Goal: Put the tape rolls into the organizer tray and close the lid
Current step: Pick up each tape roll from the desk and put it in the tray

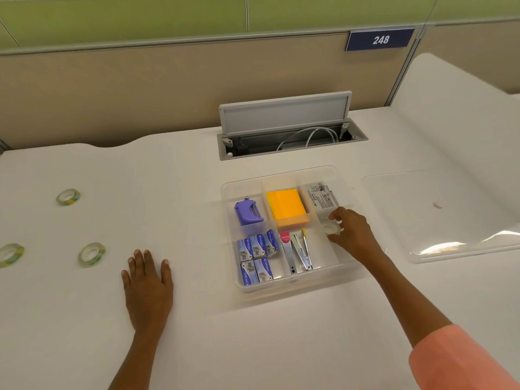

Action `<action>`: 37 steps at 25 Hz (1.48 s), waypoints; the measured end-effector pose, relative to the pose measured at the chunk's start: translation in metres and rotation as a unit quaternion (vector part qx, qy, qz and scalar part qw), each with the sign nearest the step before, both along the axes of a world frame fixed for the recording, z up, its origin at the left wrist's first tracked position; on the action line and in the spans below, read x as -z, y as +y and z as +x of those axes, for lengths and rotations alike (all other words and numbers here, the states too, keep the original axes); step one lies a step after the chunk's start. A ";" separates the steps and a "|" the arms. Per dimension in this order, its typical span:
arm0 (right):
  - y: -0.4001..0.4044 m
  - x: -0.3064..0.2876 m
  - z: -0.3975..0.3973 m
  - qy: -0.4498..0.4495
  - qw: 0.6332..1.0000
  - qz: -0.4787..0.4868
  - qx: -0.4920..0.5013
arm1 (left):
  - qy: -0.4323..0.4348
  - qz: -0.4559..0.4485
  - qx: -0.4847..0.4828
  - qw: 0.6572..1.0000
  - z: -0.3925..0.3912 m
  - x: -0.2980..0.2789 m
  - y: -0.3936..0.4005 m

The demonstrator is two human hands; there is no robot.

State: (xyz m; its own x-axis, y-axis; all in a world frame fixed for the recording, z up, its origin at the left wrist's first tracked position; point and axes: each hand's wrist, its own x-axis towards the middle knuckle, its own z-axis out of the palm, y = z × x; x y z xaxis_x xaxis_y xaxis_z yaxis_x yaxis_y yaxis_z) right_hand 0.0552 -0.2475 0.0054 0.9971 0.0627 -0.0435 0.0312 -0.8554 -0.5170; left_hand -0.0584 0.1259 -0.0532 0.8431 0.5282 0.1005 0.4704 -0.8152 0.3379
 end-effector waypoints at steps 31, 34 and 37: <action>0.187 -0.062 -0.001 -0.061 0.960 0.046 -0.268 | -0.043 -0.042 -0.083 0.995 -0.030 -0.013 0.096; 0.241 -0.050 -0.006 -0.043 0.937 0.030 -0.346 | -0.002 -0.027 -0.118 0.993 -0.030 -0.003 0.101; 0.292 -0.033 -0.009 -0.022 0.917 -0.005 -0.399 | 0.024 -0.009 -0.128 0.991 -0.027 0.003 0.103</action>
State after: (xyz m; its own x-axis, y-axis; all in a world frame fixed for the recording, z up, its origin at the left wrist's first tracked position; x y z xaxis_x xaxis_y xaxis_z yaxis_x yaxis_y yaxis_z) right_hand 0.0465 0.0443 0.0381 0.6350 0.7725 -0.0086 0.6698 -0.5560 -0.4922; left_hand -0.0855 0.2285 -0.0562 0.6851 0.7266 0.0525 0.6767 -0.6615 0.3232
